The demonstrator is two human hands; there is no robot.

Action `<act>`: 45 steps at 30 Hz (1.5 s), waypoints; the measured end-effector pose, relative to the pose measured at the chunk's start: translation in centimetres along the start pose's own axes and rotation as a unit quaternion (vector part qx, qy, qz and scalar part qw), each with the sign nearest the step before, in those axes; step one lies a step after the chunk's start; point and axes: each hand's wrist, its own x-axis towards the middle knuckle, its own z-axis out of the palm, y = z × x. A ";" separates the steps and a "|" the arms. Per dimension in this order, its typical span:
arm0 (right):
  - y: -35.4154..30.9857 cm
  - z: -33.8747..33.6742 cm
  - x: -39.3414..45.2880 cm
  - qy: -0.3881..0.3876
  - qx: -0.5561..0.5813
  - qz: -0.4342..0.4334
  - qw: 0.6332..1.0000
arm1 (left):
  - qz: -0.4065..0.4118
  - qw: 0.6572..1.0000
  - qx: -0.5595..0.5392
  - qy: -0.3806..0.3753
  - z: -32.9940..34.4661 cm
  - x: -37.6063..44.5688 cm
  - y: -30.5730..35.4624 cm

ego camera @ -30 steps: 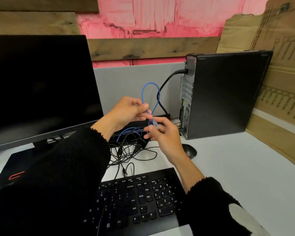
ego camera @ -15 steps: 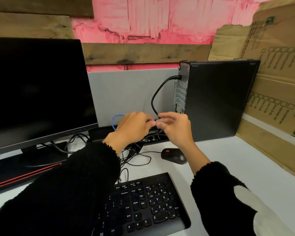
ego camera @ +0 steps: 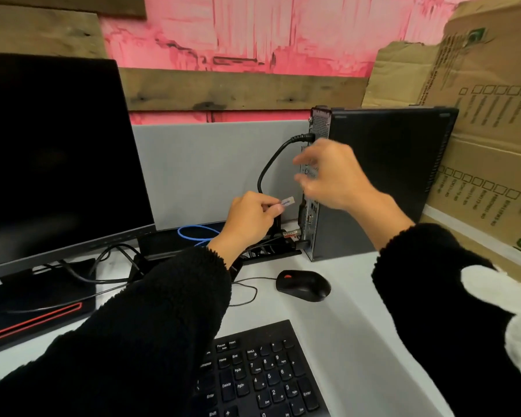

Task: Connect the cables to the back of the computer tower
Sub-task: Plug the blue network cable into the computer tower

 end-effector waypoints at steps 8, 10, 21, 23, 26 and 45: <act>1.8 -5.7 5.4 0.122 -0.159 -0.006 0.980 | 0.005 0.997 0.050 -0.056 2.5 3.2 0.2; 2.5 -5.8 6.5 0.072 -0.176 0.022 0.982 | 0.004 0.996 0.058 -0.065 3.2 3.7 0.5; 4.0 -2.9 7.1 0.110 -0.161 0.041 0.980 | -0.009 0.993 0.101 -0.058 5.5 4.8 -0.1; 4.1 -2.7 7.2 0.121 -0.165 0.041 0.978 | -0.004 0.995 0.088 -0.054 5.6 4.8 -0.2; 4.2 -2.4 7.2 0.135 -0.160 0.040 0.977 | -0.005 0.995 0.083 -0.048 5.8 4.7 -0.3; 3.7 -1.1 7.6 0.175 -0.150 0.080 0.970 | -0.009 0.982 0.186 -0.027 6.4 5.0 -0.1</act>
